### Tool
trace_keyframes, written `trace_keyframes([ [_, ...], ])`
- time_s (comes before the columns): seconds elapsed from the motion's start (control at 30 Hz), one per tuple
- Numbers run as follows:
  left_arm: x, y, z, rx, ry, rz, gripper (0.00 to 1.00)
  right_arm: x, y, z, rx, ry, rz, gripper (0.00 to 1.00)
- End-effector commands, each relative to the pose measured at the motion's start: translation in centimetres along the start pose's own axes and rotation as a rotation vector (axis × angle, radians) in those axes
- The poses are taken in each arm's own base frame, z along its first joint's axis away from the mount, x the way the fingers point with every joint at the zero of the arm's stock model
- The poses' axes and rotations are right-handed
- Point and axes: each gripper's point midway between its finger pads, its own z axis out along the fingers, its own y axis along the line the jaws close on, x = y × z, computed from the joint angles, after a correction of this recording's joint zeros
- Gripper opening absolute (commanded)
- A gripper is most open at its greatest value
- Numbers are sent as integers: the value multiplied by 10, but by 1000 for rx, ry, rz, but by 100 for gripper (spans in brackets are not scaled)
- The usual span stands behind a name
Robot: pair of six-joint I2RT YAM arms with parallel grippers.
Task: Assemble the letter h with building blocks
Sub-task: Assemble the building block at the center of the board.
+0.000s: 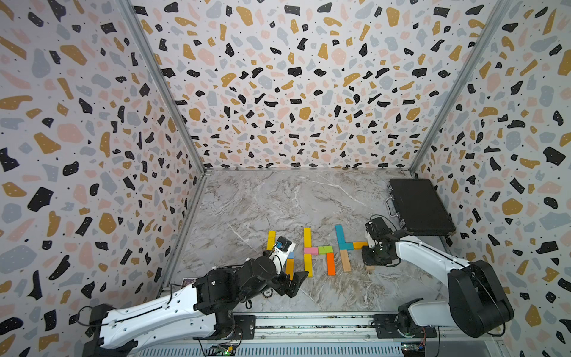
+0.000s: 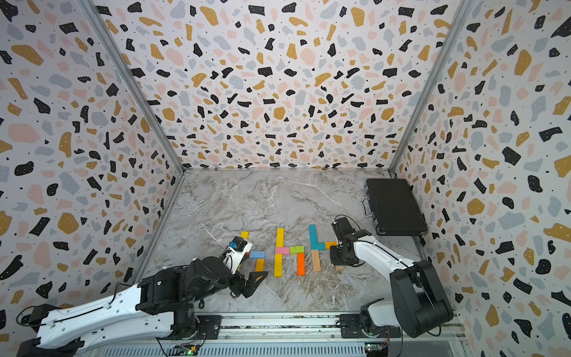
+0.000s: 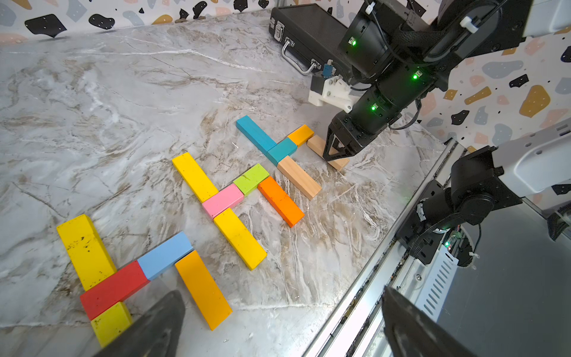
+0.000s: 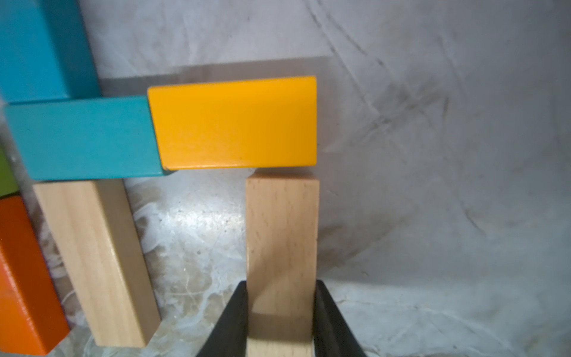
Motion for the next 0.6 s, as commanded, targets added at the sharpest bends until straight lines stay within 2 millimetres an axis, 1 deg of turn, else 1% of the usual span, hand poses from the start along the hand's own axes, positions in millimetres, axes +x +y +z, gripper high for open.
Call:
trace_keyframes([
  [0.0, -13, -3, -6, 12, -37, -4, 99, -3, -3, -4, 17, 3, 5, 44],
  [0.07, -12, -2, -5, 10, -36, -3, 99, -3, -4, -5, 26, -5, 10, 54],
  [0.17, -13, -3, -4, 12, -37, -7, 99, -7, -6, -11, 33, -34, 18, 61],
  [0.27, -14, -4, -4, 18, -37, -7, 99, -14, -1, -27, -4, -106, 29, 67],
  [0.37, -14, -5, -4, 19, -37, -8, 99, -15, 11, -44, -91, -151, 61, 71],
  [0.43, -15, -5, -4, 21, -39, -8, 99, -9, 22, -51, -163, -153, 87, 72],
  [0.57, -18, -7, -4, 28, -47, -11, 99, 11, 37, -54, -267, -120, 134, 73],
])
